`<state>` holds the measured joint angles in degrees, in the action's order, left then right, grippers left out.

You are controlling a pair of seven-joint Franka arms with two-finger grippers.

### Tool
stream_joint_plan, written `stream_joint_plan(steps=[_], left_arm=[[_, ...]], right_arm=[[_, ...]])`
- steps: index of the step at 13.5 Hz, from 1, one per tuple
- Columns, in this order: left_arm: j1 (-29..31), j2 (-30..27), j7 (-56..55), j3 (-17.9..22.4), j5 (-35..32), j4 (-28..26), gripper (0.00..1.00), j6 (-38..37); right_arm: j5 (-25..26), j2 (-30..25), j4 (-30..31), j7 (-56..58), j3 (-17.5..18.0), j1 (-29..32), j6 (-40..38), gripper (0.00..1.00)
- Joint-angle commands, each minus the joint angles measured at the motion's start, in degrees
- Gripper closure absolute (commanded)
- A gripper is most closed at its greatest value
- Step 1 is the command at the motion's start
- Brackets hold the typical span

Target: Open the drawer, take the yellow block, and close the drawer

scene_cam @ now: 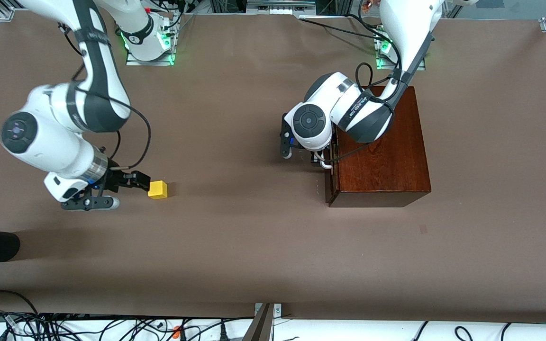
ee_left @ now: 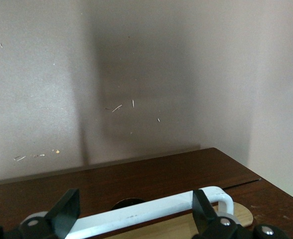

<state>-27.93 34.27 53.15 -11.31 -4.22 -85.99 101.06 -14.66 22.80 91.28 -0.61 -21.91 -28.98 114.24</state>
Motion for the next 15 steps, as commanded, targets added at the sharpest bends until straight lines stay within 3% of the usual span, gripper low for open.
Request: stream_joint_plan(steps=[1,4,5,7,8,11,15], left_arm=[[0.9,-2.0,1.2,0.2,-2.0,-1.0,0.00,-1.0],[0.7,-3.8,1.1,-0.5,-1.3,-0.8,0.00,-1.0],[0.7,-5.4,0.8,-0.6,-0.9,-0.8,0.00,-1.0],[0.3,-9.5,-0.1,-0.6,0.3,0.4,0.00,-2.2],[0.8,-11.3,-1.5,-0.6,0.4,1.3,0.00,-3.7],[6.7,-14.0,-8.7,0.0,0.4,7.0,0.00,-10.4],[15.0,-14.1,-24.3,0.2,-0.3,12.5,0.00,-18.8]], right_arm=[[4.0,-5.5,-0.1,-0.7,0.2,0.5,-5.9,0.00],[7.9,-10.9,0.0,-0.4,2.3,3.1,-12.7,0.00],[9.2,-12.9,0.1,-0.3,6.3,7.1,-14.4,0.00],[10.5,-17.3,0.1,1.0,18.9,19.5,-18.2,0.00],[10.6,-19.1,0.1,1.5,21.6,22.9,-19.9,0.00],[10.6,-25.1,2.3,5.2,21.8,25.0,-23.2,0.00],[10.8,-25.8,1.8,5.4,21.8,24.9,-24.0,0.00]])
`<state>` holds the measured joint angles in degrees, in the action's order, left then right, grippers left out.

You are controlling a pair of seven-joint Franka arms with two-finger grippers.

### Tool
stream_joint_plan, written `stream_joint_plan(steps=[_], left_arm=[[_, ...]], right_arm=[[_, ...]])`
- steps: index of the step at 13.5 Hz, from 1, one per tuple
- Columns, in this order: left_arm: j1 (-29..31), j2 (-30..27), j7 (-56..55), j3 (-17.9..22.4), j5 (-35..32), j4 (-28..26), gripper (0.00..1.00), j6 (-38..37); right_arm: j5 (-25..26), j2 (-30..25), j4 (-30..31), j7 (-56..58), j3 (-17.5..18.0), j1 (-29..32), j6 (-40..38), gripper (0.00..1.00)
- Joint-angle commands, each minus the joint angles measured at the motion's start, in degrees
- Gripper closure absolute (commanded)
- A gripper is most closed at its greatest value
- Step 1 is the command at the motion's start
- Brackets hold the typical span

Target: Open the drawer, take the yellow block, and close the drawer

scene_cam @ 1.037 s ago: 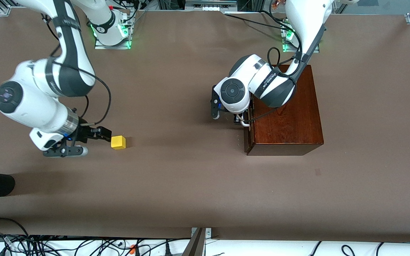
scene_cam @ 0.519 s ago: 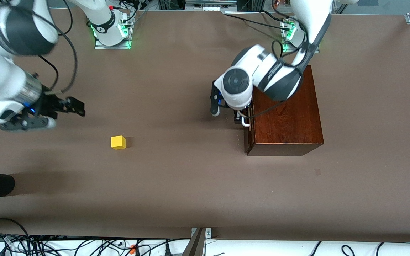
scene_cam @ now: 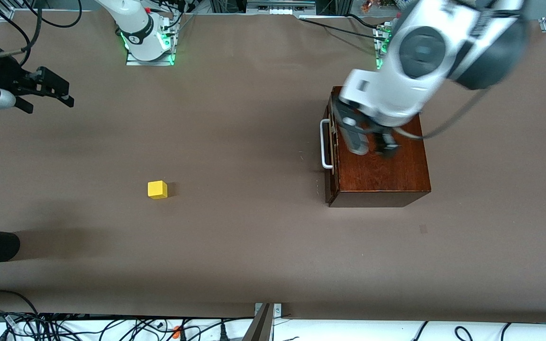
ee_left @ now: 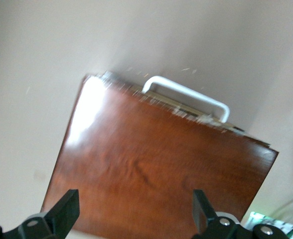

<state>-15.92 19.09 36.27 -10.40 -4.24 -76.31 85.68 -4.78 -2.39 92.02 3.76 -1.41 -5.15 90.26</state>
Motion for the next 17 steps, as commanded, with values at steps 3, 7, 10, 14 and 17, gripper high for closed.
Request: stream_joint_plan(steps=[3,7,10,14,17], left_arm=[[6.1,-2.0,-10.2,4.8,0.5,4.4,0.00,-4.8],[9.2,-10.5,-32.5,11.6,4.0,-4.6,0.00,0.3],[12.6,-18.3,-38.9,11.5,3.4,-16.8,0.00,11.7],[14.1,-20.2,-39.0,11.5,3.4,-19.3,0.00,12.7],[14.0,-20.2,-39.1,11.5,3.4,-19.1,0.00,12.6]], right_arm=[[4.1,-0.2,0.6,2.6,1.5,0.9,0.0,0.00],[4.5,0.6,-0.3,6.3,1.1,0.9,-0.4,0.00],[4.6,1.0,-1.2,6.2,1.0,1.1,-1.1,0.00],[4.3,1.5,-2.1,6.3,0.9,1.3,-2.4,0.00],[4.4,1.8,-2.1,6.2,1.5,0.7,-2.0,0.00]])
